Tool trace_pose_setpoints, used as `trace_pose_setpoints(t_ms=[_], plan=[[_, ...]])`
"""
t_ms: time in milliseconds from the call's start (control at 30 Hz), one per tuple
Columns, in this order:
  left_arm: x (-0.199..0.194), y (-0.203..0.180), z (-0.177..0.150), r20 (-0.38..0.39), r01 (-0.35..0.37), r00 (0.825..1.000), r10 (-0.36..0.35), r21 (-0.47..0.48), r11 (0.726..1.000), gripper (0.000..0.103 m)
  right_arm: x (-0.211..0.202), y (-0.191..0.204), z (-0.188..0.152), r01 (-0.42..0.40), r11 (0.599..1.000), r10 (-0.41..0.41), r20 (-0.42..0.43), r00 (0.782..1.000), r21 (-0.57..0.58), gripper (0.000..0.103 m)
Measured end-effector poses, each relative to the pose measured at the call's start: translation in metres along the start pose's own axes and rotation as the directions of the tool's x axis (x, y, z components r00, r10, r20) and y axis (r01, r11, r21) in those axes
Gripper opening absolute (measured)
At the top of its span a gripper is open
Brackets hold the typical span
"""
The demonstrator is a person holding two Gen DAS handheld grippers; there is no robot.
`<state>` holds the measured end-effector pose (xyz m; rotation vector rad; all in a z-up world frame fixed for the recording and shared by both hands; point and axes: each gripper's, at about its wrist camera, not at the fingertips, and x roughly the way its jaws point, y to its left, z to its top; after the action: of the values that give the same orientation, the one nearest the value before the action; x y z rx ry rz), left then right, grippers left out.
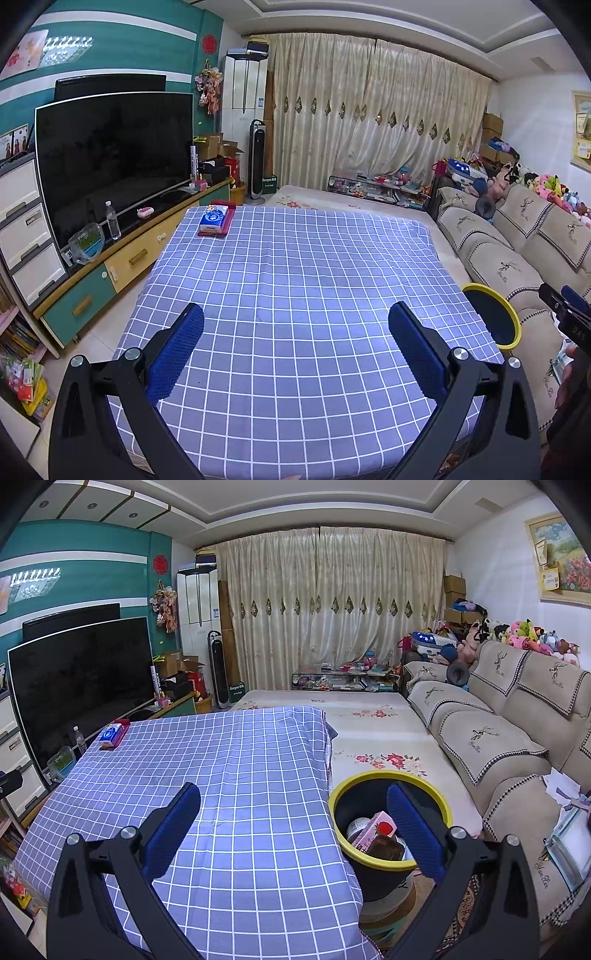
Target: Collect trash
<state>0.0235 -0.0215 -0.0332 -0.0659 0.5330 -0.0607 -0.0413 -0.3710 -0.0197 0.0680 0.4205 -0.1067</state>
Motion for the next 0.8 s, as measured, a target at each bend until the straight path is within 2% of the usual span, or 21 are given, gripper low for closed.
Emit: trace_pose_setpoints(t_ms=[800], plan=[[0.008,-0.0018,-0.0064,-0.019,0.013,1.0,-0.013,-0.001,1.0,0.098,0.0039,-0.0003,-0.0019,-0.002,1.0,0.002,-0.009,1.0,0.001,0.096]])
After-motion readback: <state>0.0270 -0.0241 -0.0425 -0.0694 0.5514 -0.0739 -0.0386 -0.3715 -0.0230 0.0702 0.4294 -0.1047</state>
